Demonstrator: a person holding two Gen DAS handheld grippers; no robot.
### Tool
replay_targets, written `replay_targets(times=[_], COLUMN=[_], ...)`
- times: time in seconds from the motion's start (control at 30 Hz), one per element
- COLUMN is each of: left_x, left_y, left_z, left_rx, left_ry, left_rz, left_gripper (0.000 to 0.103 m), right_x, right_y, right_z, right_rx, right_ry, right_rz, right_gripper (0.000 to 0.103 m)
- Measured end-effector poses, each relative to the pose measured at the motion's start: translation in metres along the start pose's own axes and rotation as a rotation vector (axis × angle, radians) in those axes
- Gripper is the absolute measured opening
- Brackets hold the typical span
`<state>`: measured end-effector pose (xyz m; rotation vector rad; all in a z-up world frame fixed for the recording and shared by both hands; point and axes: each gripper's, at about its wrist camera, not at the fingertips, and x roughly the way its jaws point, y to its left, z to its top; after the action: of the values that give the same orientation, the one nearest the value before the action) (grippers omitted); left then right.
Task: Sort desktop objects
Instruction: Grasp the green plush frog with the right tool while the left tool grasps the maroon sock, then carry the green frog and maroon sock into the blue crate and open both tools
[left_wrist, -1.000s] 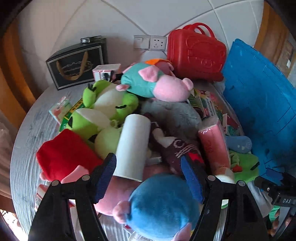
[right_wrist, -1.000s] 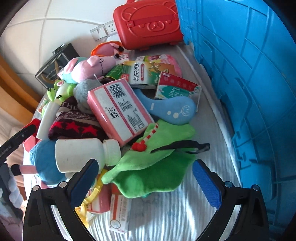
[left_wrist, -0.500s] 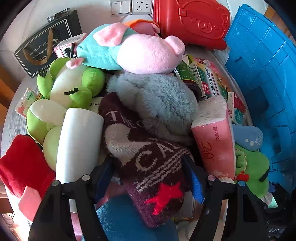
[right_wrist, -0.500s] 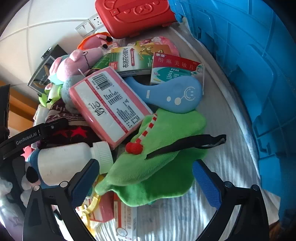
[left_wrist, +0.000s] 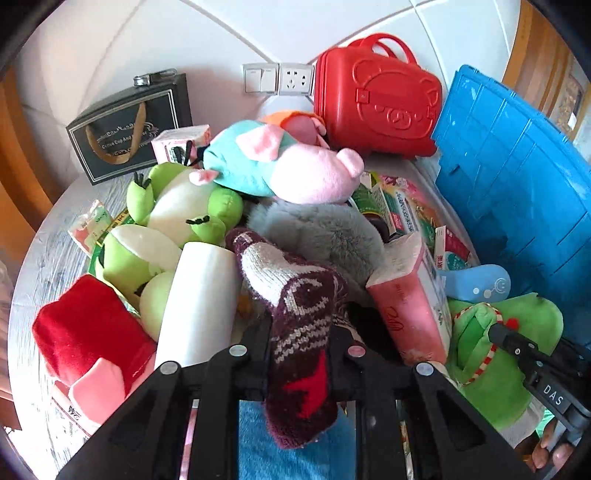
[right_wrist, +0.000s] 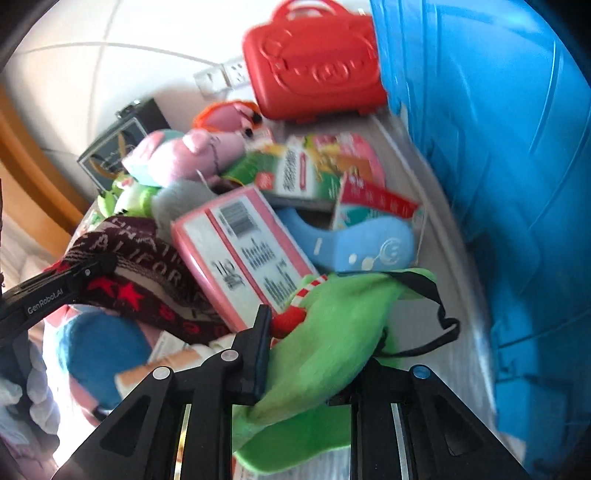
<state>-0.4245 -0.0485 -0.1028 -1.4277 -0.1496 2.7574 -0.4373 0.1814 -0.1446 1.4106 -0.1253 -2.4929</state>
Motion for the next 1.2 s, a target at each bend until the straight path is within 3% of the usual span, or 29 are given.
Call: replay_targets(times=[0.33, 0.47, 0.67, 0.83, 1.03, 1.2], left_x=[-0.114, -0.148, -0.178, -0.194, -0.225, -0.246], left_y=[0.002, -0.001, -0.007, -0.017, -0.027, -0.043], left_z=[0.003, -0.003, -0.013, -0.022, -0.028, -0.021], left_rx=[0.010, 0.006, -0.049, -0.080, -0.063, -0.016], left_ry=[-0.308, -0.395, -0.453, -0.486, -0.550, -0.603], left_rz=[0.081, 0.160, 0.254, 0.334, 0.335, 0.259], left_gripper=[0.019, 0.019, 0.019, 0.019, 0.019, 0.019], right_x=[-0.088, -0.132, -0.175, -0.196, -0.233, -0.279], right_y=[0.025, 0.035, 0.035, 0.028, 0.016, -0.001], right_z=[0.014, 0.023, 0.037, 0.049, 0.055, 0.056], right_rx=[-0.072, -0.122, -0.170, -0.233, -0.246, -0.216], right_ry=[-0.220, -0.328, -0.423, -0.447, -0.485, -0.543], right_rz=[0.084, 0.121, 0.194, 0.249, 0.252, 0.194], right_gripper=[0.020, 0.020, 0.020, 0.020, 0.020, 0.020])
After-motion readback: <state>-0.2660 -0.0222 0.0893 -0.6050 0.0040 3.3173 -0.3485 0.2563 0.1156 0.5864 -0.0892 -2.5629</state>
